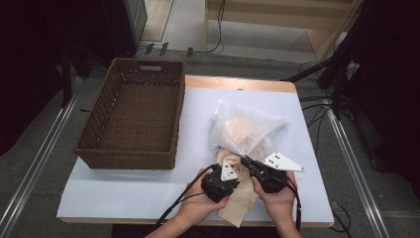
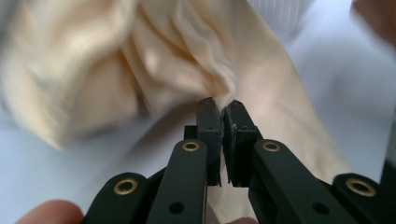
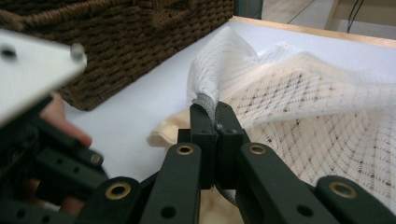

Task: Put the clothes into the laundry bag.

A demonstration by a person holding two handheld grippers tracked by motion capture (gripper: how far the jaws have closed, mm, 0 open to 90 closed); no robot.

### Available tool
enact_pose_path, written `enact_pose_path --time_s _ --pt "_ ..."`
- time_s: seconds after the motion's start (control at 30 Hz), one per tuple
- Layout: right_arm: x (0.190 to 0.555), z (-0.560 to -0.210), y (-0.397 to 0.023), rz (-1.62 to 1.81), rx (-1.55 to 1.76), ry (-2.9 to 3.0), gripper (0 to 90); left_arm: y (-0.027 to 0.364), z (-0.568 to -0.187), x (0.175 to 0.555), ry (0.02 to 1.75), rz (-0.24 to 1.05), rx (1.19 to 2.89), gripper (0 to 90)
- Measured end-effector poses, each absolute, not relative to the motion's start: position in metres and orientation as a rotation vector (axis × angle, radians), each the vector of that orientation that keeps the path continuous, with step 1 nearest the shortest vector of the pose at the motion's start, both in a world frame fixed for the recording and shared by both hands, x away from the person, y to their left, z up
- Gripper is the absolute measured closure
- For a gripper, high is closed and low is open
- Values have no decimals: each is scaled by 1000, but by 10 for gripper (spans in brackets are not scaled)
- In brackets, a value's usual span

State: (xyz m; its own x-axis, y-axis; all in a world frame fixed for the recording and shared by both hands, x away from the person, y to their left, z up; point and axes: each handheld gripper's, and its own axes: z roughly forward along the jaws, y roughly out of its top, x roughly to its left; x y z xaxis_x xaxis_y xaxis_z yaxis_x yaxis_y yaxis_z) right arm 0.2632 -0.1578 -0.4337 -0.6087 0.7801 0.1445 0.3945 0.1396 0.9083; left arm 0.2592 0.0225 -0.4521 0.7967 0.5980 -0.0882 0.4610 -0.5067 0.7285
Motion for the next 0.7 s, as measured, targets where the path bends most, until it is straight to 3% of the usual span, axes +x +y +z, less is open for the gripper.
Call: enact_pose_path --time_s 0.23,0.37,0.53,0.6,0.7 --pt "254 -417 -157 1537 1100 1995 900 28 -416 291 820 267 1975 876" --pt "256 -417 -160 1519 1116 2012 900 22 -436 313 894 280 1999 872" --pt "259 -424 -163 1499 1140 2023 900 24 -468 333 960 131 2012 854" --pt "260 -426 -164 1481 1143 2027 900 26 -459 329 946 151 2020 801" --pt "264 -430 -168 1468 1168 2020 900 34 -444 317 900 174 2025 633"
